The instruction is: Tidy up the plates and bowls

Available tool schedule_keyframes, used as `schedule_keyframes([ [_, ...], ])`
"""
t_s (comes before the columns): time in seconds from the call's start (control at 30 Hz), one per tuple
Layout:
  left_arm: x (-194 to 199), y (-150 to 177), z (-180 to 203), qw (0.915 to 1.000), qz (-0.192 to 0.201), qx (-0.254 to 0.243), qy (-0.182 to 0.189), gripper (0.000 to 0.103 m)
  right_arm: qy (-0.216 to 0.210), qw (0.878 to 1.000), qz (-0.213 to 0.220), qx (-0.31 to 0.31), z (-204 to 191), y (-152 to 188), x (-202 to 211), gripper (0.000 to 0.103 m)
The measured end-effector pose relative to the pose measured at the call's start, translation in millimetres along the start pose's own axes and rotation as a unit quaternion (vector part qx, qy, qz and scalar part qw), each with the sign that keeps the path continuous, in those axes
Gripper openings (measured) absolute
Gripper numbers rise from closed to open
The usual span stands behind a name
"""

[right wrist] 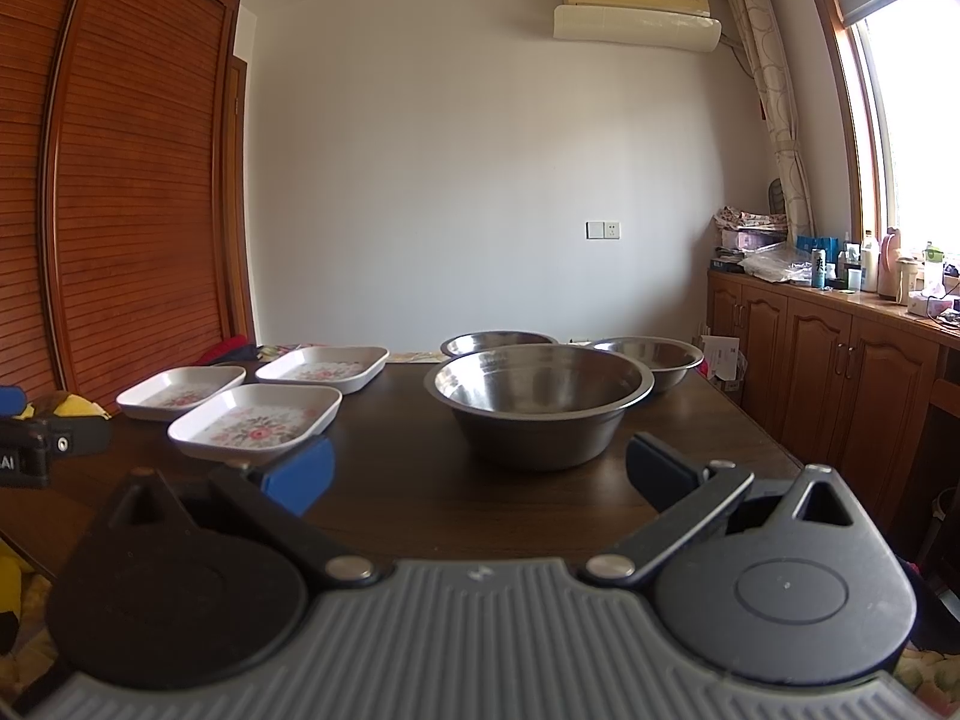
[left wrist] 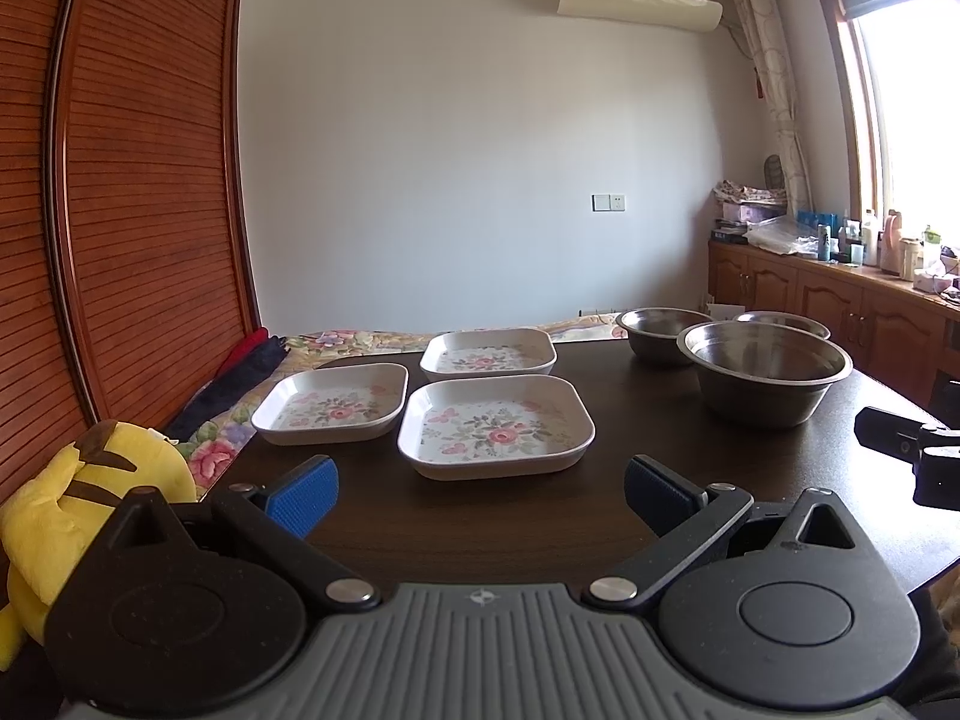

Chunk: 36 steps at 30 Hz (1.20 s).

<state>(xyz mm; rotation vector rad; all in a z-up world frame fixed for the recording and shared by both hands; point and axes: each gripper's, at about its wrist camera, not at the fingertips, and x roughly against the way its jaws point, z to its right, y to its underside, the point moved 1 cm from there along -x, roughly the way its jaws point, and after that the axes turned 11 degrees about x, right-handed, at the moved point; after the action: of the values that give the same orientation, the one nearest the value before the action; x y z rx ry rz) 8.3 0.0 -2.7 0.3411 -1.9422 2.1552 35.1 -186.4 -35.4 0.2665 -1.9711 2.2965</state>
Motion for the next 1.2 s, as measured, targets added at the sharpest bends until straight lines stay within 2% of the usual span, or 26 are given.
schedule_keyframes([
  [0.27, -4.2, 4.2, -1.3, 0.9999, -0.012, 0.002, 0.0, 0.103, -0.005, 1.0, -0.007, 0.003, 0.4, -1.1, -3.0, 0.103],
  [0.53, -12.5, 3.9, -6.6, 0.9997, -0.023, 0.003, -0.005, 0.103, -0.031, 0.999, -0.013, 0.026, -7.2, -13.5, -12.5, 0.103],
  [0.9, -31.1, -4.7, -18.0, 0.9994, -0.032, -0.005, -0.01, 0.103, -0.098, 0.993, -0.013, 0.058, -18.6, -40.7, -34.1, 0.103],
  [1.2, -43.9, -15.1, -27.4, 0.9992, -0.038, -0.012, -0.004, 0.103, -0.125, 0.989, -0.02, 0.078, -28.9, -54.1, -54.1, 0.103],
])
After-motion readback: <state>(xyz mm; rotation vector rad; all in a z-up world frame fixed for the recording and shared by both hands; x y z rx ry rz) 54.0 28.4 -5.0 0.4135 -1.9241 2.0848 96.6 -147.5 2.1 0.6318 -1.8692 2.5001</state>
